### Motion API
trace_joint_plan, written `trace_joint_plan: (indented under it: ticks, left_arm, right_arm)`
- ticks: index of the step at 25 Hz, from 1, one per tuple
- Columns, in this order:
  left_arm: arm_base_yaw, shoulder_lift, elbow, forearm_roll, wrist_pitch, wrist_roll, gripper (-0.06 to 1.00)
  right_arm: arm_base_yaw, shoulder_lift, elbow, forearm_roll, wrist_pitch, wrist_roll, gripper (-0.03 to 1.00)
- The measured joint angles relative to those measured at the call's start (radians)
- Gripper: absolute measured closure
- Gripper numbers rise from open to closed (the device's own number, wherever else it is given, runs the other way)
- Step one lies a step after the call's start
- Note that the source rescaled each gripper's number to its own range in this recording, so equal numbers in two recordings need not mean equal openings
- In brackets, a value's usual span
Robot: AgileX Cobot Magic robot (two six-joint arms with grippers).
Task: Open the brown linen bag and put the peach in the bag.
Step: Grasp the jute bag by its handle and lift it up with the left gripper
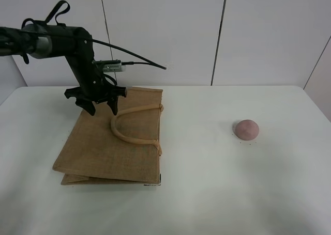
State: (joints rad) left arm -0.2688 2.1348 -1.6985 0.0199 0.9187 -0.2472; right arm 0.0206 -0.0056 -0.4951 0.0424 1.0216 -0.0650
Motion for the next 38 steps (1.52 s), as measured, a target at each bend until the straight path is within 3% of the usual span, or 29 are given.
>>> trace_joint_plan:
  ticks: [8,26,34,36,38]
  left_arm:
    - [-0.004,0.098,0.0,-0.034,-0.042,-0.007,-0.02]
    - [-0.032,0.108,-0.002,0.009,-0.141,-0.009,-0.02]
    - [-0.032,0.175,-0.003,0.003,-0.138,-0.019,-0.02]
    - [-0.032,0.175,-0.003,0.006,-0.136,-0.019,0.0]
    - [-0.032,0.176,-0.003,0.019,-0.132,-0.019,0.12]
  right_arm:
    - [0.0,0.0,0.0,0.0,0.0,0.0,-0.03]
    - [0.0,0.0,0.0,0.0,0.0,0.0,-0.03]
    - [0.0,0.0,0.0,0.0,0.0,0.0,-0.03]
    - [0.0,0.0,0.0,0.0,0.0,0.0,-0.03]
    - [0.0,0.0,0.0,0.0,0.0,0.0,-0.03]
